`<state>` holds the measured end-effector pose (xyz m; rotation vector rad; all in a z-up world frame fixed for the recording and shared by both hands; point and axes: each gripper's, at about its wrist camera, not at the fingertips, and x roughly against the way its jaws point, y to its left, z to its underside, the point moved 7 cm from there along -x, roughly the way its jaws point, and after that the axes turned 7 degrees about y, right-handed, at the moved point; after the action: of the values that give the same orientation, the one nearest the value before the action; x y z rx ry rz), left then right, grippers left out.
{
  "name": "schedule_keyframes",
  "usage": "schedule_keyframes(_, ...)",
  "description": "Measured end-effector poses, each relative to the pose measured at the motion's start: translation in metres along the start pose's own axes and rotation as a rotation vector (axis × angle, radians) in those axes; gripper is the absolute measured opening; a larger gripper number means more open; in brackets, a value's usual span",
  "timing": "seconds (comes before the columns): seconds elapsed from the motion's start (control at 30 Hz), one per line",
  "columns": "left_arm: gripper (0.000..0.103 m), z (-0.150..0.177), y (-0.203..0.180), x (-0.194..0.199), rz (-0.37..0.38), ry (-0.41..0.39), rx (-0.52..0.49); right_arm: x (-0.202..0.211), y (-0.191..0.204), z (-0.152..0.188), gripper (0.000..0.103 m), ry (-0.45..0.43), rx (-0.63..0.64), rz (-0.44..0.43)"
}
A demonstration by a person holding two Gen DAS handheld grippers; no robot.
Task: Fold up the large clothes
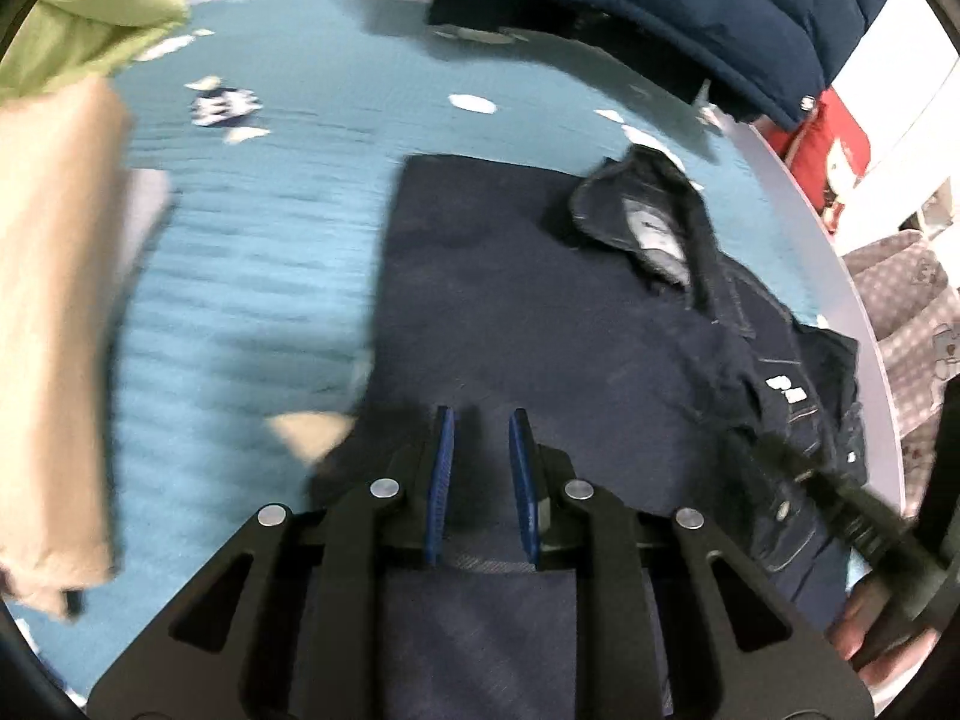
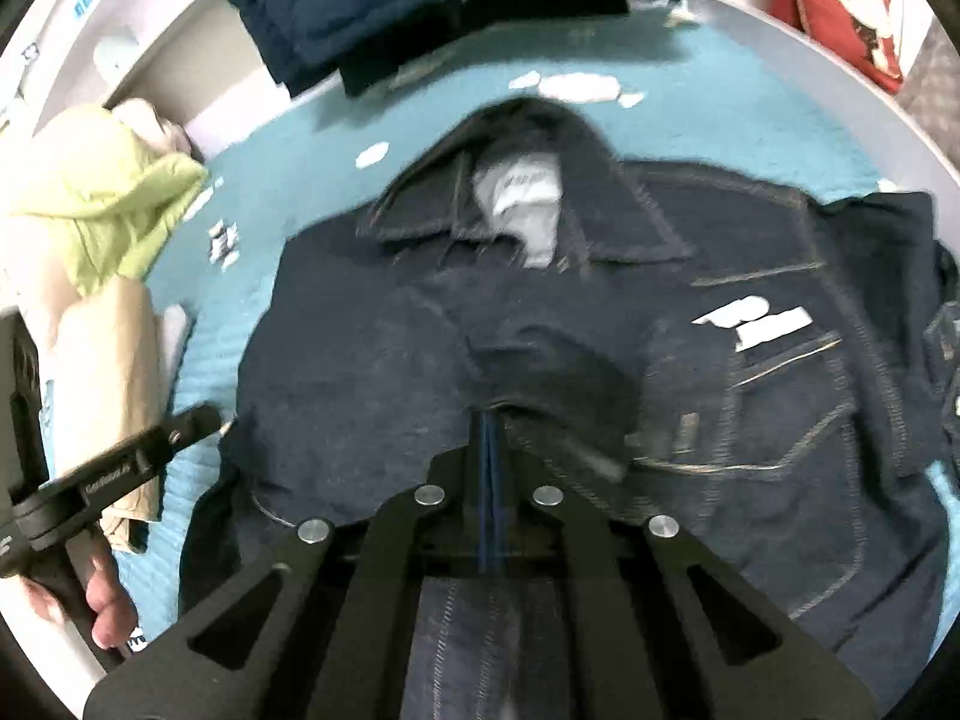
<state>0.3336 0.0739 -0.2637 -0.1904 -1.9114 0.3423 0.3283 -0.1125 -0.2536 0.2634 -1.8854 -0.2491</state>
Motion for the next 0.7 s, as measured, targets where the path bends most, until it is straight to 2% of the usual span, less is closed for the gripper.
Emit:
schedule_keyframes(0.03,0.013,-0.001,-0.002,-0.010,-0.004,0.010,0.000,-0.008,-0.002,0.001,0.001,0.019,-0.004,0.020)
schedule_keyframes(0.07,0.011,0.000,0.000,-0.022,-0.041,0.024,0.002,-0.016,-0.007,0.002,0.001,0.025,-0.003,0.069)
schedule_keyframes(0.1,0.002,0.002,0.009,-0.037,-0.109,0.049,0.010,-0.023,-0.013,0.004,0.000,0.030,-0.006,0.099)
schedule_keyframes(0.13,0.002,0.005,0.015,-0.049,-0.106,0.066,0.023,-0.033,-0.025,0.007,0.000,0.058,-0.052,0.063)
schedule_keyframes(0.17,0.002,0.008,0.020,-0.053,-0.061,0.050,0.033,-0.037,-0.032,0.007,0.000,0.066,-0.098,0.019)
schedule_keyframes(0.23,0.002,0.010,0.022,-0.047,-0.065,0.044,0.017,-0.037,-0.041,0.005,0.000,0.082,-0.178,-0.062)
schedule_keyframes(0.3,0.002,0.011,0.024,-0.040,-0.099,0.045,-0.001,-0.029,-0.036,0.001,0.000,0.076,-0.161,-0.034)
schedule_keyframes(0.33,0.002,0.010,0.023,-0.036,-0.111,0.045,-0.016,-0.021,-0.029,-0.002,0.000,0.057,-0.124,-0.004)
schedule_keyframes(0.4,0.001,0.003,0.017,-0.023,-0.131,0.015,-0.048,-0.001,-0.017,-0.013,0.000,-0.003,-0.096,-0.009)
schedule_keyframes(0.5,0.001,-0.018,0.003,-0.006,-0.099,-0.047,-0.080,0.023,-0.009,-0.035,0.000,-0.099,-0.091,-0.022)
schedule_keyframes(0.57,0.001,-0.033,-0.007,-0.004,-0.085,-0.071,-0.095,0.027,-0.003,-0.051,0.000,-0.140,-0.046,0.030)
schedule_keyframes(0.63,0.001,-0.053,-0.018,-0.015,-0.095,-0.072,-0.118,0.019,-0.006,-0.062,0.000,-0.130,-0.033,0.063)
schedule_keyframes(0.67,0.001,-0.058,-0.022,-0.021,-0.087,-0.063,-0.117,0.011,-0.010,-0.062,0.000,-0.102,-0.038,0.057)
schedule_keyframes(0.7,0.001,-0.064,-0.023,-0.033,-0.079,-0.039,-0.109,-0.006,-0.018,-0.064,0.000,-0.063,-0.047,0.103)
